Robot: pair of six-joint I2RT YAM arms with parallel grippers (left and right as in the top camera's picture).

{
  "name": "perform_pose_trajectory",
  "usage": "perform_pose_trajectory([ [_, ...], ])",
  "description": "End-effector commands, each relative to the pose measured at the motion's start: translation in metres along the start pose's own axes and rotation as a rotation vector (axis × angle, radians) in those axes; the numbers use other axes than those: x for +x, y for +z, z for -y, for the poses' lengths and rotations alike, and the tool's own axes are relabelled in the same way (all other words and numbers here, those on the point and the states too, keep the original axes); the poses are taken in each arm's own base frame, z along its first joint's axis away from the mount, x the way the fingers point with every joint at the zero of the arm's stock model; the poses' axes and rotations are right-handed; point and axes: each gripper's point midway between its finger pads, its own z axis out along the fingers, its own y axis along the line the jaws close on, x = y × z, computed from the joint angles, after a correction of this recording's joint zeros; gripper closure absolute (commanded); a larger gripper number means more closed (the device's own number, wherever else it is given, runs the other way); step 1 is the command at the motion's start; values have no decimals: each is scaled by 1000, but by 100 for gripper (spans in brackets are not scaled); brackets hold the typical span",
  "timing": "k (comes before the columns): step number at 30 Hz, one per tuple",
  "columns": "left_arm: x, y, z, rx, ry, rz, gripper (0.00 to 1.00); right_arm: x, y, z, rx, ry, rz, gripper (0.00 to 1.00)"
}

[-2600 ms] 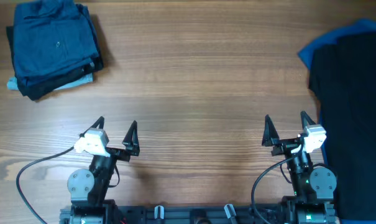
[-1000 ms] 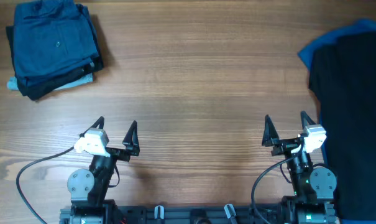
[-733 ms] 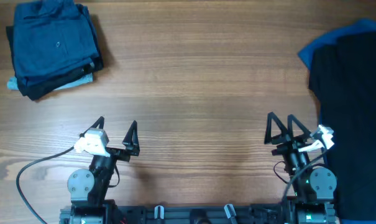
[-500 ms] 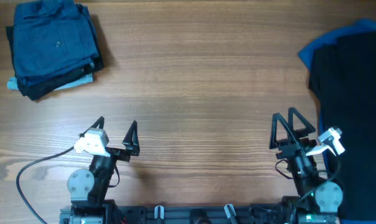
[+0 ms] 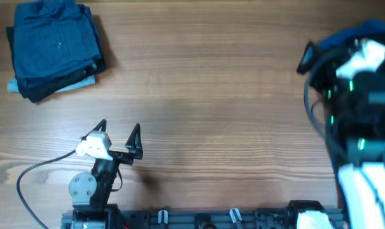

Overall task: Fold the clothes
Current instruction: 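Reach the right gripper to the black shirt on the right pile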

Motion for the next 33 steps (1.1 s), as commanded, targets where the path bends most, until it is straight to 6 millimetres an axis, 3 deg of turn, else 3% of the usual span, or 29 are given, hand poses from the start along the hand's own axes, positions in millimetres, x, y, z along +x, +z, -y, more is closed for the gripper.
perform_pose_trajectory([
  [1,0,0,-3,-15,22,2,0,-18,49,20,184,-165,-103,0],
  [4,0,0,-3,-16,22,2,0,3,97,47,334,-222,-302,0],
  [7,1,0,-3,-15,22,2,0,29,128,57,355,-308,-414,1],
  [13,0,0,-3,-15,22,2,0,77,169,124,471,-268,-541,1],
  [17,0,0,-3,-15,22,2,0,116,195,144,473,-301,-620,8],
  [22,0,0,-3,-16,22,2,0,131,216,149,468,-311,-609,12],
  [33,0,0,-3,-15,22,2,0,157,233,173,498,-332,-639,12],
])
